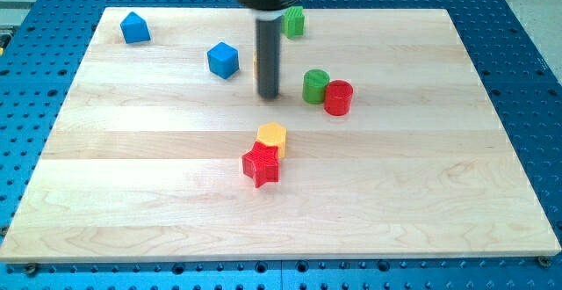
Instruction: Place the heart at the top right corner of the board
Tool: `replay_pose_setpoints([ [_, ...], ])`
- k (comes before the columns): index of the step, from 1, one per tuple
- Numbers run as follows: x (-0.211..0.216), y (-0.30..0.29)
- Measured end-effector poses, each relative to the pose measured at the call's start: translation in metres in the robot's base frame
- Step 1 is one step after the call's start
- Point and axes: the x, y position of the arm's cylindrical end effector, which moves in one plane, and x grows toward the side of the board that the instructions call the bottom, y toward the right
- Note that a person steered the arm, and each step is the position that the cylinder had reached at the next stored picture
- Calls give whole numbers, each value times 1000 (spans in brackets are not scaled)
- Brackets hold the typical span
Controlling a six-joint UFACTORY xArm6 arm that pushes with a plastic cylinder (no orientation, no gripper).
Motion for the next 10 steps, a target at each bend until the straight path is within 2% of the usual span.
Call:
replay_pose_setpoints([
  [1, 9, -27],
  [2, -27, -7],
  [3, -47, -19],
  [4, -79, 58],
  [5, -83, 103],
  [6, -83, 47],
  [8, -122, 143],
  [9, -124, 105],
  [10, -141, 98],
])
